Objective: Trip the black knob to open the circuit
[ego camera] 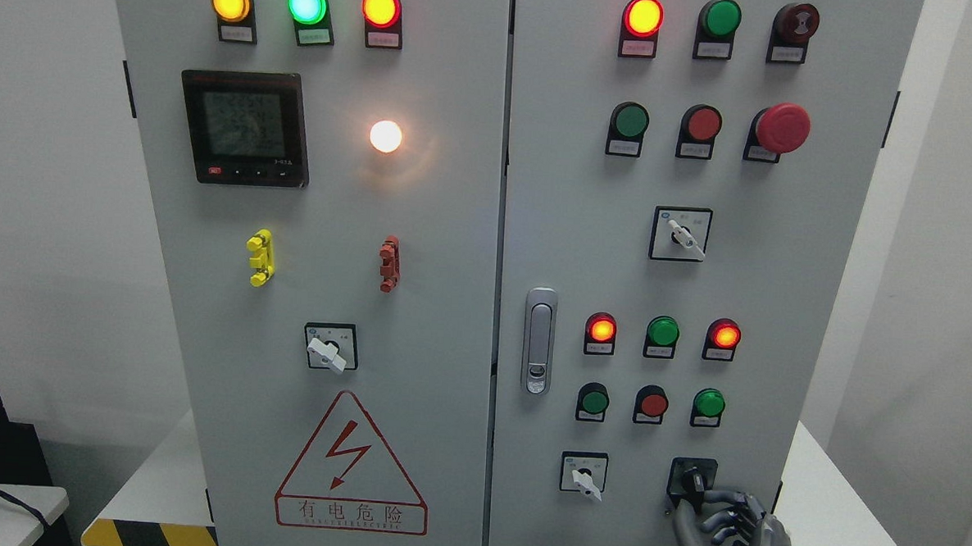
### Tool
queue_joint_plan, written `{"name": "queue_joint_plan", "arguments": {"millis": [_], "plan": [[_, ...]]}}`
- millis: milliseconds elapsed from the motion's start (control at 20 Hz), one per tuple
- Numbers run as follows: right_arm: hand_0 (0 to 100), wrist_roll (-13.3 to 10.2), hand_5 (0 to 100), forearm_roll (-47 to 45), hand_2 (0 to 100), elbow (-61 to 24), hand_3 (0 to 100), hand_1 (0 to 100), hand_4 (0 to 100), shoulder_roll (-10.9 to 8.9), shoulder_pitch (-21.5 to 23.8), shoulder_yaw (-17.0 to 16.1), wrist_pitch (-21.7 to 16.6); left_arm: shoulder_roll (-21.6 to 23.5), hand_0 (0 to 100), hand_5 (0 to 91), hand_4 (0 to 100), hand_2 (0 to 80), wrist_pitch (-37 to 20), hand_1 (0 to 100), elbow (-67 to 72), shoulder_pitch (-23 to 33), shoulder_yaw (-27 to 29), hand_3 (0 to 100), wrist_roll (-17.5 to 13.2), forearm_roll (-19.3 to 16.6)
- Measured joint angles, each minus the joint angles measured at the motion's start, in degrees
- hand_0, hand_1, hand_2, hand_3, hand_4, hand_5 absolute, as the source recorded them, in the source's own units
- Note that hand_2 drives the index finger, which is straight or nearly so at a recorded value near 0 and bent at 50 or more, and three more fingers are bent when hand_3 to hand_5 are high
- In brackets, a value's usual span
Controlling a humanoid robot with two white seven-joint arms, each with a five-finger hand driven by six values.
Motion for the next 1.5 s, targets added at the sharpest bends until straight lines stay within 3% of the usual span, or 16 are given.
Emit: {"name": "queue_joint_plan", "arguments": {"millis": [1502], "plan": [[48, -0.11, 97, -0.23, 54, 0.13, 82, 78, 87, 0.01, -0.05, 0.00, -0.28, 0.00, 12, 0.0, 0, 0.0, 0.00, 39, 0.00, 0.00, 0.00, 0, 0.00, 0.00]]}}
